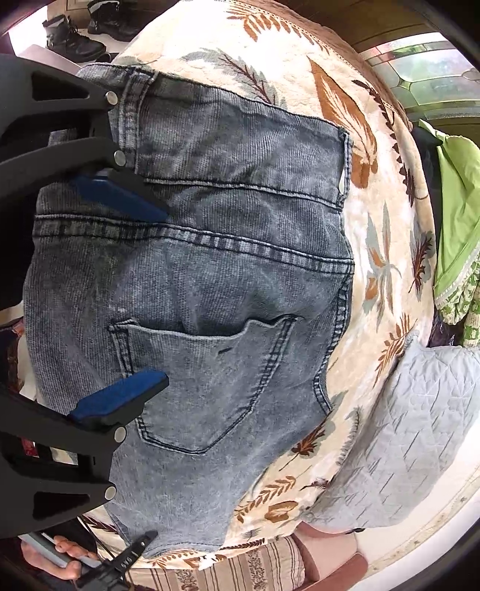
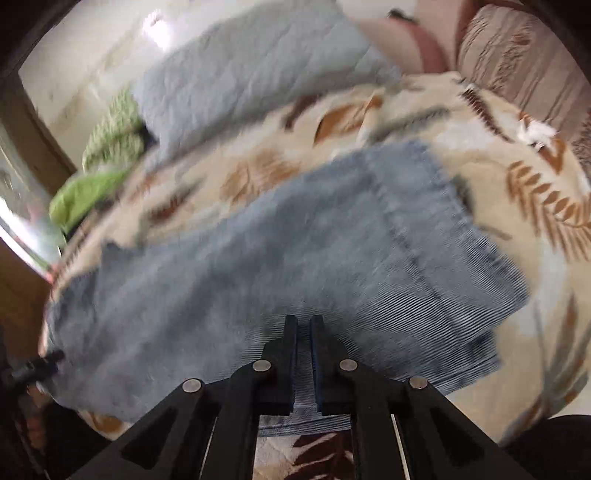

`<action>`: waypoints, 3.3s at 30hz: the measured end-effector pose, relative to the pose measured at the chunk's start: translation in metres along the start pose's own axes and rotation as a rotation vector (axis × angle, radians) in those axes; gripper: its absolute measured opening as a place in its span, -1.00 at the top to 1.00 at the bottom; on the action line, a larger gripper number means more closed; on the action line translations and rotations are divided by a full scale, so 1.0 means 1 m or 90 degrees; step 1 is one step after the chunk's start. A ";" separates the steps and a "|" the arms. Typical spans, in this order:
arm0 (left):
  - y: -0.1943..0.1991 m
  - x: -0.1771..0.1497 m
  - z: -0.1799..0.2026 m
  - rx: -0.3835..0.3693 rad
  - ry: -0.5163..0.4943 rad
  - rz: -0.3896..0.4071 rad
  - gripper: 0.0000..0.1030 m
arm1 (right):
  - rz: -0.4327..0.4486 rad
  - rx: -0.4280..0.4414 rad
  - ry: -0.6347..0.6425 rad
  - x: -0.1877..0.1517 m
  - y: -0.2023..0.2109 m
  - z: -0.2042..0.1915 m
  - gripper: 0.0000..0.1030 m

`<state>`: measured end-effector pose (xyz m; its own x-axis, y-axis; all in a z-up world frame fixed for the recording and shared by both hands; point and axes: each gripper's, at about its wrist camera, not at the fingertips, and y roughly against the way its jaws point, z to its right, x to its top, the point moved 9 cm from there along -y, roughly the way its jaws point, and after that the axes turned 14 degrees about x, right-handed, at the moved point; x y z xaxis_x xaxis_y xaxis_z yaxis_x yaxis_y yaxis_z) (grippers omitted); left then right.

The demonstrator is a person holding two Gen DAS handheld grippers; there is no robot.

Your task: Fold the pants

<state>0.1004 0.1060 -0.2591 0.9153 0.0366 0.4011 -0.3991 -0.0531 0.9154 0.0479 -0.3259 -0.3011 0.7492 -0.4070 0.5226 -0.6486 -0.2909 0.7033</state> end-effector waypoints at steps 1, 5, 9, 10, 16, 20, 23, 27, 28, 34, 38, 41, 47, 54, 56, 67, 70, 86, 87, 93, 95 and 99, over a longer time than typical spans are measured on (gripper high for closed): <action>0.000 -0.001 -0.001 -0.001 0.003 -0.003 -0.61 | -0.008 -0.003 0.007 -0.005 -0.003 -0.001 0.81; 0.002 -0.002 -0.007 0.013 0.013 -0.014 -0.61 | -0.039 -0.025 0.067 -0.013 0.000 -0.005 0.81; 0.016 0.003 -0.023 0.003 0.036 0.001 -0.61 | -0.095 -0.026 0.056 -0.016 0.004 -0.007 0.79; 0.020 0.005 -0.027 -0.016 0.053 -0.001 -0.61 | -0.107 -0.015 0.051 -0.014 0.003 -0.013 0.77; 0.040 0.019 -0.052 -0.019 0.089 0.024 -0.61 | -0.085 0.142 0.158 0.025 -0.005 -0.112 0.77; 0.035 0.021 -0.069 0.030 0.074 0.026 -0.61 | -0.104 0.203 0.228 0.037 -0.039 -0.187 0.75; 0.024 0.016 -0.077 0.050 0.062 0.007 -0.61 | -0.104 0.204 0.275 0.047 -0.069 -0.225 0.75; 0.013 0.010 -0.078 0.044 0.041 -0.007 -0.61 | -0.129 0.197 0.292 0.058 -0.111 -0.254 0.74; 0.010 0.010 -0.076 0.041 0.031 -0.008 -0.61 | -0.139 0.185 0.304 0.060 -0.122 -0.259 0.74; -0.007 0.011 -0.071 0.065 -0.014 -0.008 -0.61 | -0.160 0.164 0.307 0.071 -0.156 -0.264 0.73; -0.009 0.014 -0.075 0.055 -0.011 -0.006 -0.61 | -0.013 0.294 0.230 0.098 -0.095 -0.278 0.72; -0.007 0.017 -0.076 0.058 0.000 0.001 -0.61 | 0.117 0.358 0.226 0.107 -0.048 -0.279 -1.00; 0.001 0.016 -0.077 0.065 -0.003 0.008 -0.61 | -0.043 0.295 0.103 0.102 -0.108 -0.247 -0.97; -0.005 0.014 -0.078 0.082 -0.014 -0.001 -0.61 | -0.212 0.243 0.203 0.085 -0.170 -0.261 -0.43; -0.009 0.014 -0.077 0.089 -0.025 -0.002 -0.61 | -0.237 0.227 0.228 0.081 -0.184 -0.262 -0.43; -0.023 0.046 -0.074 0.158 -0.067 0.031 -0.55 | -0.256 0.133 0.350 0.071 -0.217 -0.275 0.91; -0.027 0.057 -0.070 0.186 -0.087 0.035 -0.54 | -0.269 0.119 0.337 0.075 -0.227 -0.274 0.91; 0.052 0.031 -0.029 0.124 -0.084 0.079 -0.54 | -0.127 0.211 0.143 0.105 -0.122 -0.223 0.81; 0.053 0.027 -0.017 0.117 -0.101 0.081 -0.55 | -0.120 0.206 0.140 0.101 -0.108 -0.211 0.81; 0.033 0.004 0.051 0.085 -0.185 0.046 -0.55 | -0.087 0.114 0.093 0.076 -0.035 -0.108 0.81; 0.019 0.000 0.066 0.089 -0.199 0.029 -0.55 | -0.087 0.096 0.070 0.065 -0.018 -0.076 0.81; -0.011 -0.010 0.080 0.142 -0.241 0.006 -0.61 | -0.080 0.071 0.021 0.044 0.000 -0.026 0.81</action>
<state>0.0996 0.0265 -0.2758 0.8837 -0.3308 0.3311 -0.4243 -0.2677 0.8650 0.0842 -0.3210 -0.2653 0.8282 -0.3326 0.4510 -0.5590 -0.4330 0.7072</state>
